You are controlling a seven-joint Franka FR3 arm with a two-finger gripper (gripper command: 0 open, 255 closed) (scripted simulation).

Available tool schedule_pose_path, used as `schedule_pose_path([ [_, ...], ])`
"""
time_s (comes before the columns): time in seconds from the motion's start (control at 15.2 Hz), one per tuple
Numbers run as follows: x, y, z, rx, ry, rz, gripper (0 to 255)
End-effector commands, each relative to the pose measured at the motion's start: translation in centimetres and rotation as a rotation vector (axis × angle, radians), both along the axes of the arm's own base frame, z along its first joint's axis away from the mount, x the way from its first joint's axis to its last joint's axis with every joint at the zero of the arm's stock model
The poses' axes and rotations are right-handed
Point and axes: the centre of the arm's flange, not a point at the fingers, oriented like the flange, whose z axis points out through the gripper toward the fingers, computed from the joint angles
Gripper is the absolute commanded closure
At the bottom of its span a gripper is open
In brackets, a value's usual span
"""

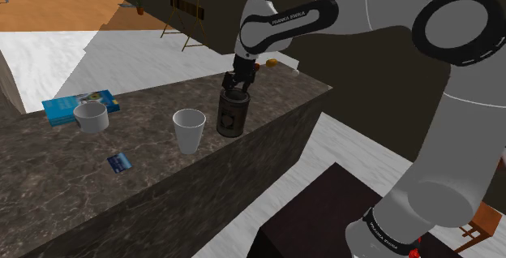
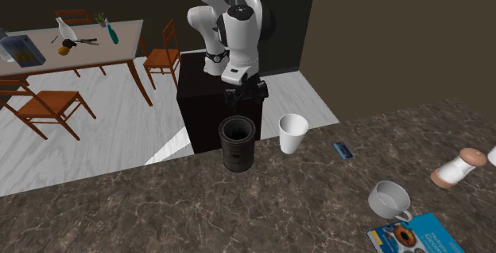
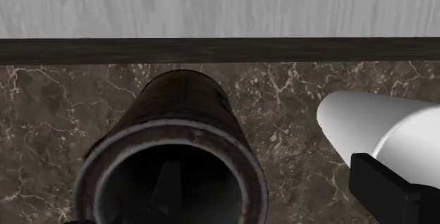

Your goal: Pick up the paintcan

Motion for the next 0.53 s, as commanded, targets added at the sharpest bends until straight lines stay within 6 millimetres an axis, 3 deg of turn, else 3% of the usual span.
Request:
schedule_pose_path([
  [0.0,2.0,0.2,-1.4,0.002,-0.004,0.002,0],
  [0.13,4.1,0.6,-2.8,0.003,-0.007,0.003,0],
  [0.46,4.4,0.7,-5.1,0.003,-0.008,0.003,0],
])
